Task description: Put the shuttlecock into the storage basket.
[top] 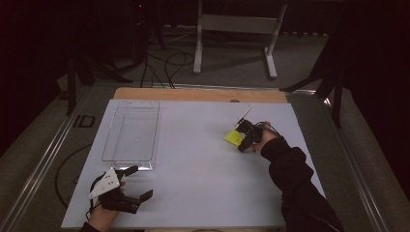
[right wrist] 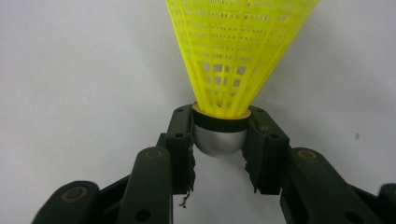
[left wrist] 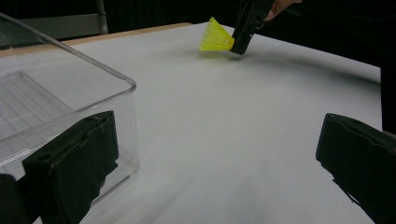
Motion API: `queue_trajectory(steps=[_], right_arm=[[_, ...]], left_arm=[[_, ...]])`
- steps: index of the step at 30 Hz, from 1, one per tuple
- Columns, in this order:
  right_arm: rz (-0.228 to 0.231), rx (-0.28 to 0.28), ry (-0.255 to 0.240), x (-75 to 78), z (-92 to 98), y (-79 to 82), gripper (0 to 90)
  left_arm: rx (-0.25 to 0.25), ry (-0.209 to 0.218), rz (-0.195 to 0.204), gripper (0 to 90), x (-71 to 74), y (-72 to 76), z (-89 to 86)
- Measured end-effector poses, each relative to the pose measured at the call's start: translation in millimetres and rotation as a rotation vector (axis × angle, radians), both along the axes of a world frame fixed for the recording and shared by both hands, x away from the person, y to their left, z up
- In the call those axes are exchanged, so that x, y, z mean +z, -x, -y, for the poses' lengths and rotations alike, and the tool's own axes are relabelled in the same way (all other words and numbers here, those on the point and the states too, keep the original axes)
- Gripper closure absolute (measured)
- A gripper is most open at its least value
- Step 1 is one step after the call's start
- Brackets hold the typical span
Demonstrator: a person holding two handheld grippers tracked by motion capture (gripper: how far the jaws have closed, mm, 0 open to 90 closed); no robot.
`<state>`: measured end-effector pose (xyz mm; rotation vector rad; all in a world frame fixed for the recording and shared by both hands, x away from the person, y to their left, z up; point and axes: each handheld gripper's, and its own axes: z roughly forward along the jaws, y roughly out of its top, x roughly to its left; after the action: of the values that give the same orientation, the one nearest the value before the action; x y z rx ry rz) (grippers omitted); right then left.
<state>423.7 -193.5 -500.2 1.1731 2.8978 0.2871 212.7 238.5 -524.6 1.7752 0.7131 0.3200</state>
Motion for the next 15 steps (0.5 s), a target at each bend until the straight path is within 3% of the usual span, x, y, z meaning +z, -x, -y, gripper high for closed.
queue_trajectory(steps=[15], right_arm=[[-0.005,0.133,-0.024,7.4,3.9,22.3,65.3]], left_arm=[[0.001,-0.004,-0.003,0.0,-0.6,-0.6,0.3]])
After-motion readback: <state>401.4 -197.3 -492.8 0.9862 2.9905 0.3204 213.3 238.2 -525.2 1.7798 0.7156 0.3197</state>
